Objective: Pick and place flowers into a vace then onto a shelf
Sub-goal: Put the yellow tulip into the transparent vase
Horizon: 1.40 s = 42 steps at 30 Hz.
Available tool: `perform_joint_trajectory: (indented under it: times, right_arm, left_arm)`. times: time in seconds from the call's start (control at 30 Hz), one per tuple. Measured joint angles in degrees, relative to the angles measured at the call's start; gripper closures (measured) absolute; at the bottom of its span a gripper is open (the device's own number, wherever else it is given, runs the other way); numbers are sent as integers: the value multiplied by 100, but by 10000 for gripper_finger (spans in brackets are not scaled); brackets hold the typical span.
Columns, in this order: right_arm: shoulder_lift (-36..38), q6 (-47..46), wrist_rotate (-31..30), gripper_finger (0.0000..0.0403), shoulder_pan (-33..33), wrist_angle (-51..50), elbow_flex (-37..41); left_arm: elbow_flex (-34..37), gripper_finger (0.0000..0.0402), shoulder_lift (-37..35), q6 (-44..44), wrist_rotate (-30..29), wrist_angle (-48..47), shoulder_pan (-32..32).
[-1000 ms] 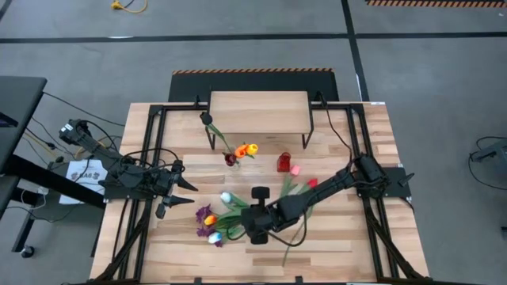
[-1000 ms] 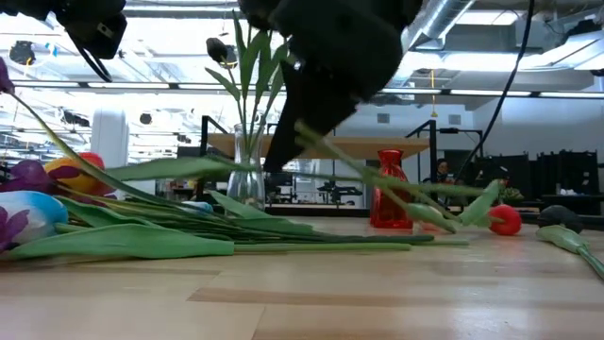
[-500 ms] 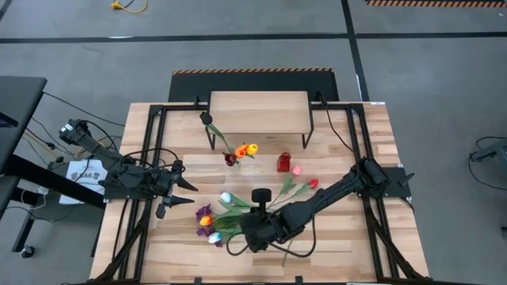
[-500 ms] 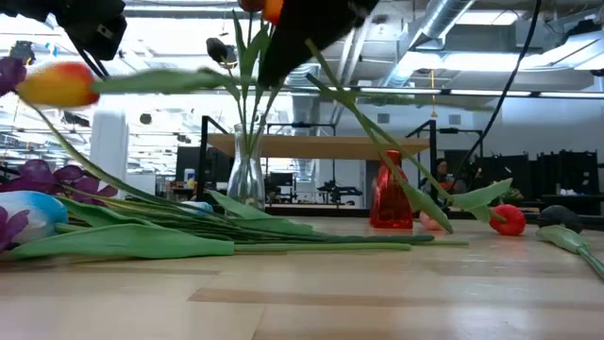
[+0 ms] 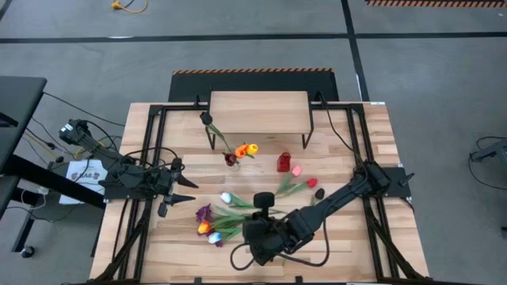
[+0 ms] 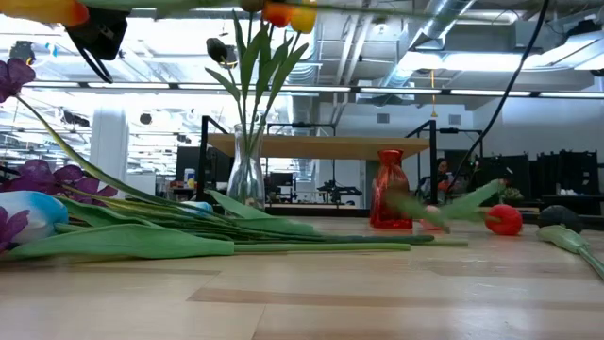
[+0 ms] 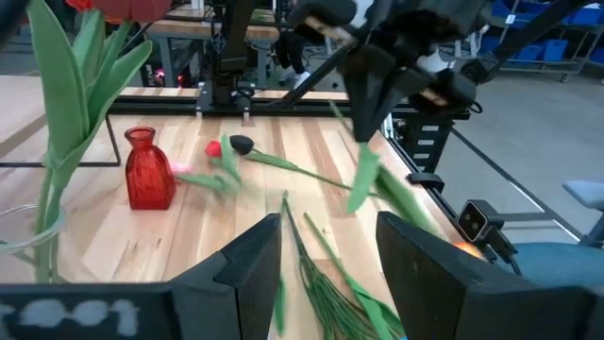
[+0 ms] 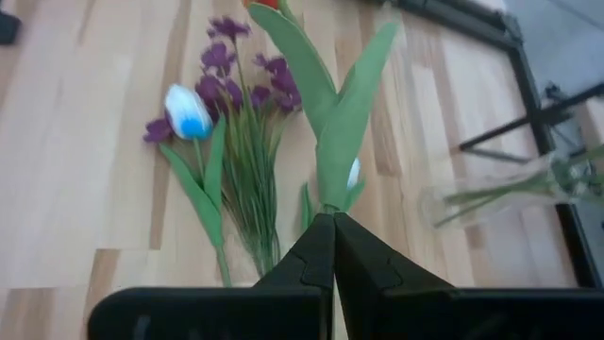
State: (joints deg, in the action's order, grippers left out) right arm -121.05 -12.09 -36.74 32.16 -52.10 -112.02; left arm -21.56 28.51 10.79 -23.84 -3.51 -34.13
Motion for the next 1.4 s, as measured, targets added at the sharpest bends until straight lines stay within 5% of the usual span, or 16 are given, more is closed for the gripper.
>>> perform_joint_trajectory:
  times: [0.5,0.83,1.1,1.4]
  right_arm:
    - [0,997,-574,403,262,315,-960]
    - [4,2860,-673,403,240,3210,-1107]
    - [4,3035,-109,403,-197,4776,-1114]
    - [3,2252,175,403,-691,3249,-1114]
  left_arm:
    - [0,237,2,-297,-96,74,0]
    - [0,237,0,-1282,-59,1833,0]
    - [-2,237,30,-1602,-61,2578,0]
    - [-2,237,363,-1655,-360,2398,-2]
